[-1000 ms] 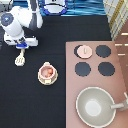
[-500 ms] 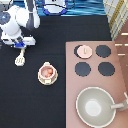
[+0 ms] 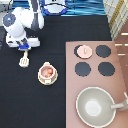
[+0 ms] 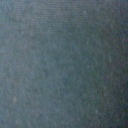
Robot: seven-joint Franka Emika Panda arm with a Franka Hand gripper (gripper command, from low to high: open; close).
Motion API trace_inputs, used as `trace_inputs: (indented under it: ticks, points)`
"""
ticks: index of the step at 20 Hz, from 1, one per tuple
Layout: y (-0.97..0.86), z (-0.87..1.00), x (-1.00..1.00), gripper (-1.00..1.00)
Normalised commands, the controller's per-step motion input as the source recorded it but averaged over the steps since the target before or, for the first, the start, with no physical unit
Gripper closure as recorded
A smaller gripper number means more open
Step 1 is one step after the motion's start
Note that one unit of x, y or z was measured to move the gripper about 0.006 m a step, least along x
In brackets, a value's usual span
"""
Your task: Take the lid off the pot, put the pot on the plate, and use the tool to push the pot to the front of the table.
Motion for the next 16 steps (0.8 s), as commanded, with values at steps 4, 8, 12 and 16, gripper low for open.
trace_inputs:
  ticks: [4, 8, 12, 16]
  points:
    - [0.19, 0.42, -0.19, 1.0]
    - [0.65, 0.72, -0.25, 1.0]
    - [0.61, 0.55, -0.3, 1.0]
    - [0.66, 0.45, -0.16, 1.0]
